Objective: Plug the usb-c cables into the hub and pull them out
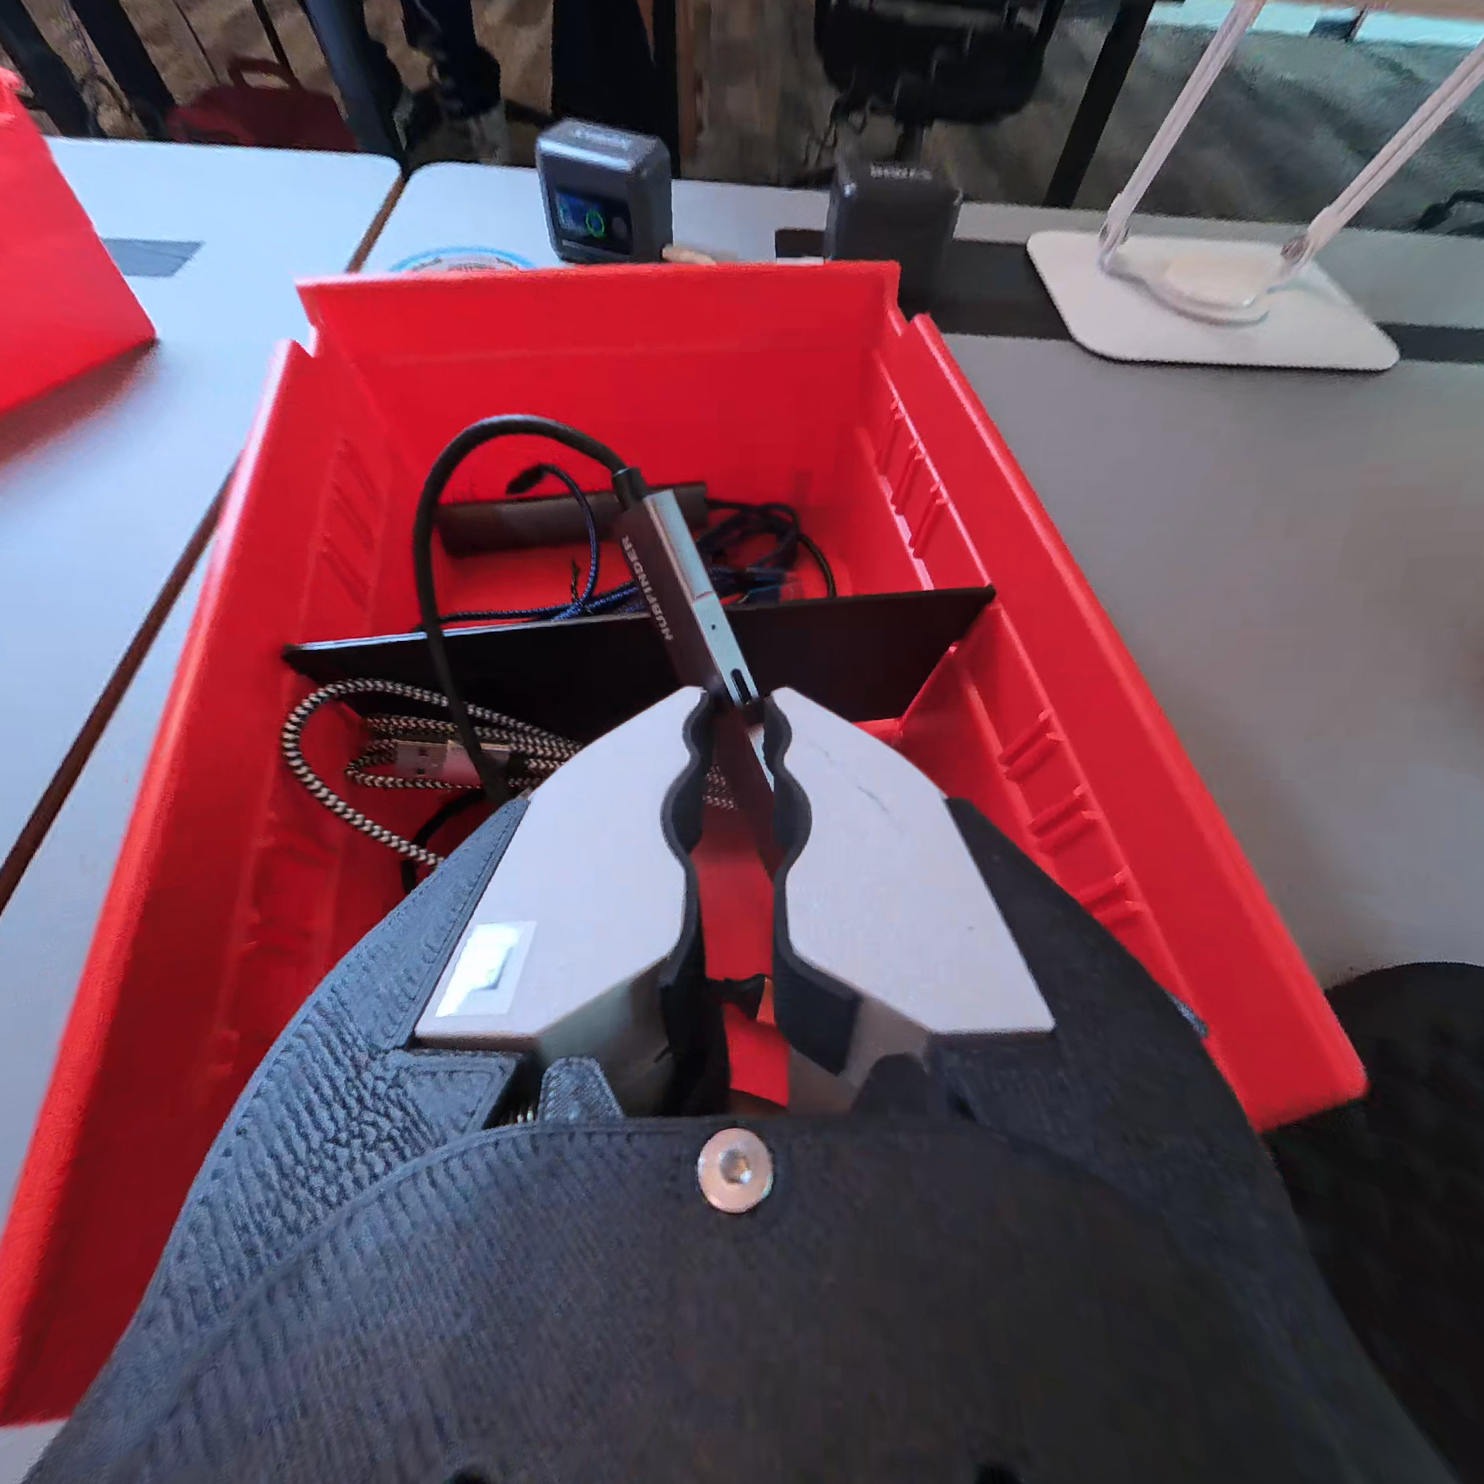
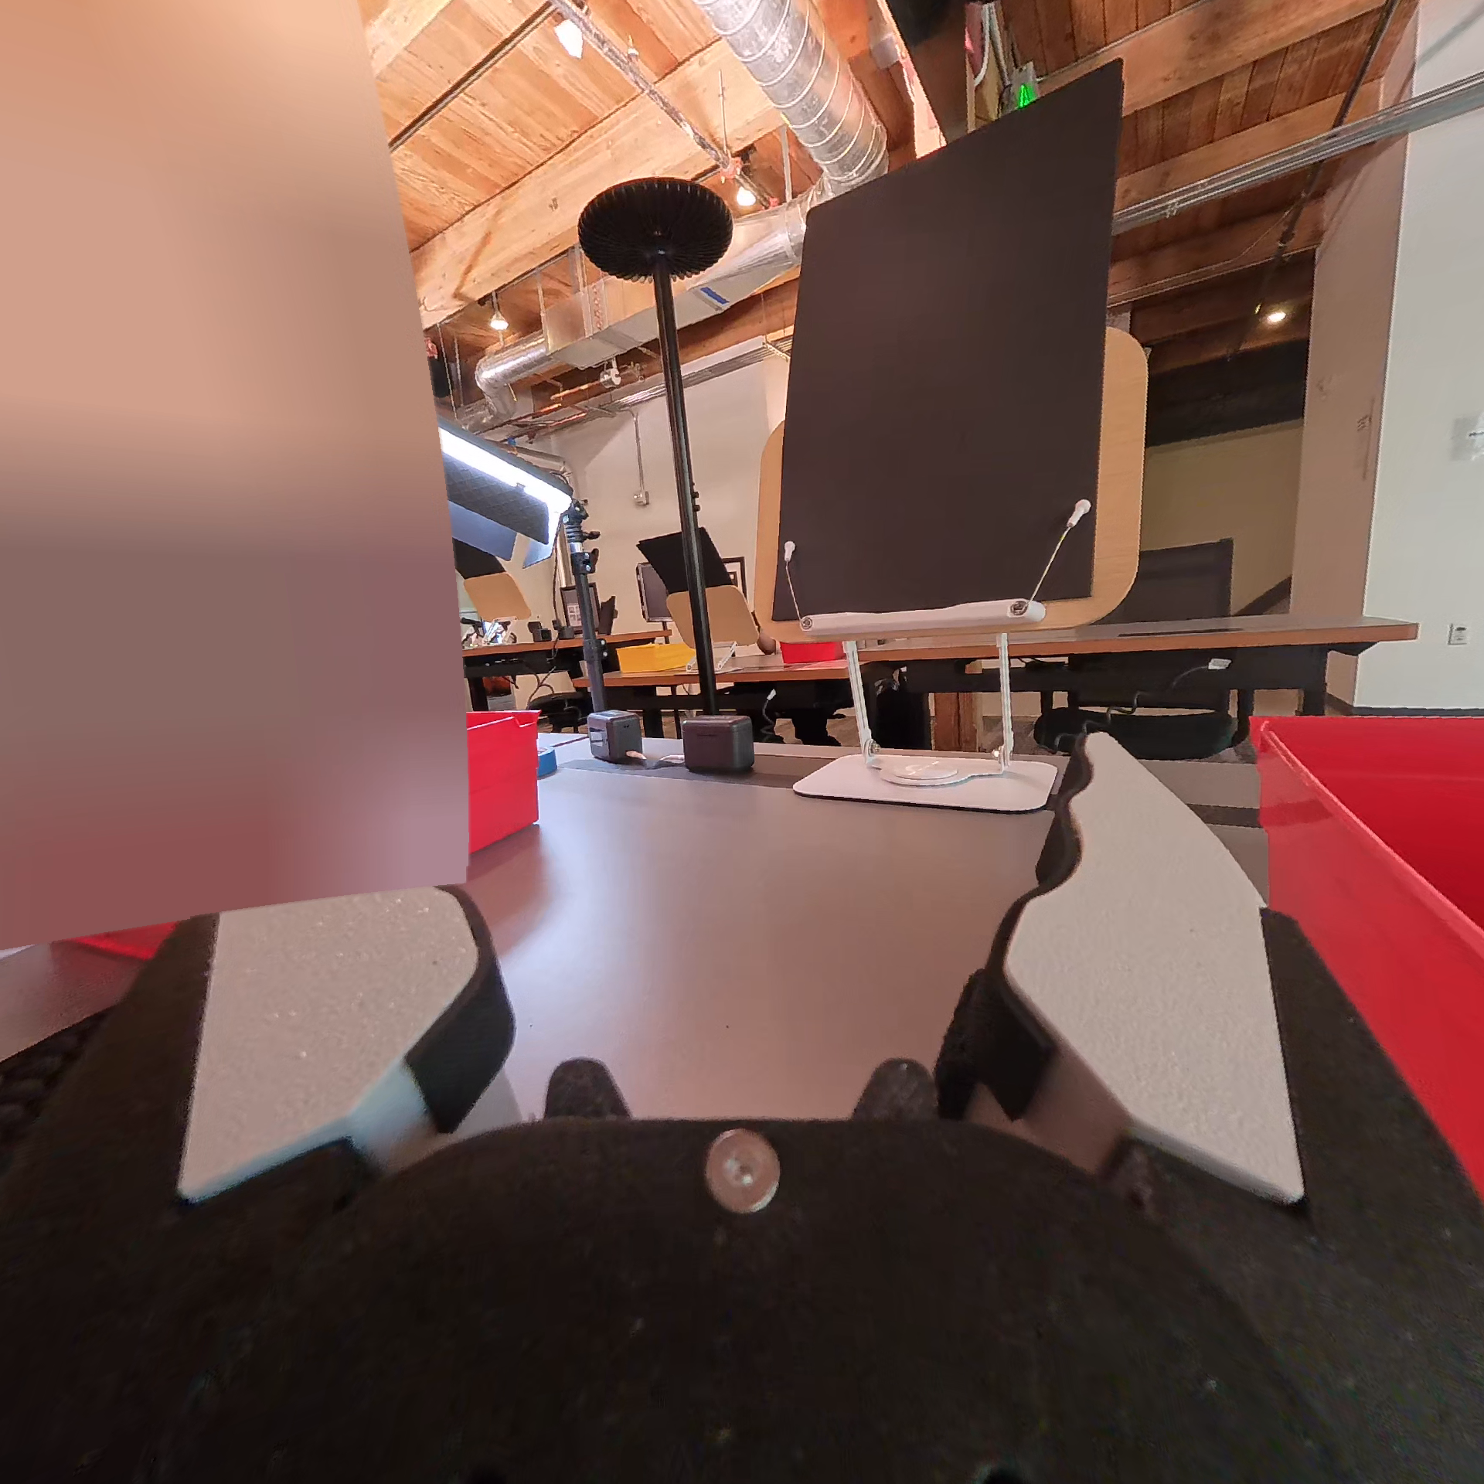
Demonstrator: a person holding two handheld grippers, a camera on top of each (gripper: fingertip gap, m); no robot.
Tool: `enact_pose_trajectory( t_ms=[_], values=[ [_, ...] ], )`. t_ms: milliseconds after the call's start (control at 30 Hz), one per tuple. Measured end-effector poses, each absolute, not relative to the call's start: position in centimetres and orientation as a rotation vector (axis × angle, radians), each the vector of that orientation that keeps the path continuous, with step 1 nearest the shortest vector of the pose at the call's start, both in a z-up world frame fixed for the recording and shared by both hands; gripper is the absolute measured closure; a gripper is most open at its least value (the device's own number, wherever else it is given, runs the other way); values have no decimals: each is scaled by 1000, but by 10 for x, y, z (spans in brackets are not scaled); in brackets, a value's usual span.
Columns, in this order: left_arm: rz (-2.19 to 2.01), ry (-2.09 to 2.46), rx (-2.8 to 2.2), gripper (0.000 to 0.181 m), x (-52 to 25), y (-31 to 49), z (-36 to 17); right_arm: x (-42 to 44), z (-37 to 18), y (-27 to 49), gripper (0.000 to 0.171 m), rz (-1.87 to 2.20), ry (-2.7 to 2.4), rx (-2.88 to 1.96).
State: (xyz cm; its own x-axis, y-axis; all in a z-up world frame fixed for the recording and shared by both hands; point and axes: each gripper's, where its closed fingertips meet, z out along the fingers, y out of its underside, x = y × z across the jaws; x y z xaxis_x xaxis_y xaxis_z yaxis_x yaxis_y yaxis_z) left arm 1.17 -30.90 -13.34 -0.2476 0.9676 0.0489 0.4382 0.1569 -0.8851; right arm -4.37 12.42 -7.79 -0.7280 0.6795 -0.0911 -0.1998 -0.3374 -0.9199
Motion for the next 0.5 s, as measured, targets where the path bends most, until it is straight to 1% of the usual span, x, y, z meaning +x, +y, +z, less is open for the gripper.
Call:
enact_pose_trajectory(
  t_ms=[233, 500],
  values=[
    [1127, -1692, -1256, 172, 25, -312, -105, -44, -78, 124, 29, 2092, -1345, -639],
    [1183, -1657, -1223, 173, 36, -314, -93, -43, -78, 125, 30, 2093, -1341, -639]
  ],
)
